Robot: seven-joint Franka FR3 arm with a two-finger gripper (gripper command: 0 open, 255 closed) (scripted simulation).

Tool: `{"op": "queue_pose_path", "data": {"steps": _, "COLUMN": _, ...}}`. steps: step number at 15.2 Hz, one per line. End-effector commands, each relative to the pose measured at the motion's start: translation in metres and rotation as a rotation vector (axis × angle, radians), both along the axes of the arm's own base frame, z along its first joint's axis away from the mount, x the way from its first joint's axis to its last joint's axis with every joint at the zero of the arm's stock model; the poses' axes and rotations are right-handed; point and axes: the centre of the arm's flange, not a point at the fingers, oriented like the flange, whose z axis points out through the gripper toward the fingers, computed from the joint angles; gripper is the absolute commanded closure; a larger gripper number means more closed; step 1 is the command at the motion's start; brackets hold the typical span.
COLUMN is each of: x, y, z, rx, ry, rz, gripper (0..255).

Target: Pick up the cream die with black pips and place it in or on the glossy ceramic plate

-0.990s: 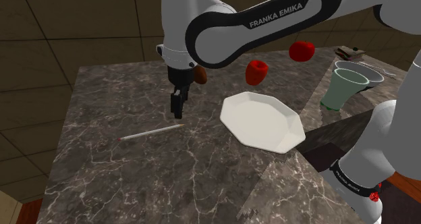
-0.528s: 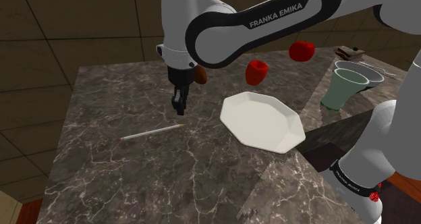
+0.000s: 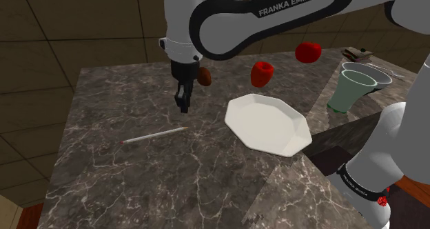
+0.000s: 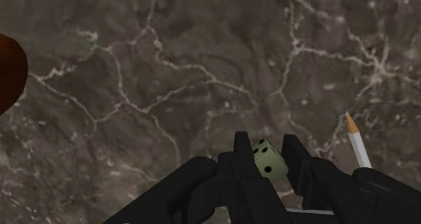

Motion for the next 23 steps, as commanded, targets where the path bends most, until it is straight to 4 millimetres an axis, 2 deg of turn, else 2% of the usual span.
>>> {"op": "queue_pose_path", "data": {"steps": 1, "x": 0.0, "y": 0.0, "z": 0.011, "rx": 0.0, "ry": 0.0, "rz": 0.0, "gripper": 255}}
{"op": "queue_pose_path", "data": {"steps": 11, "x": 0.0, "y": 0.0, "z": 0.064, "rx": 0.0, "ry": 0.0, "rz": 0.0, "gripper": 255}}
{"op": "queue_pose_path", "data": {"steps": 12, "x": 0.0, "y": 0.0, "z": 0.064, "rx": 0.0, "ry": 0.0, "rz": 0.0, "gripper": 255}}
{"op": "queue_pose_path", "data": {"steps": 23, "x": -0.093, "y": -0.112, "z": 0.067, "rx": 0.0, "ry": 0.0, "rz": 0.0, "gripper": 255}}
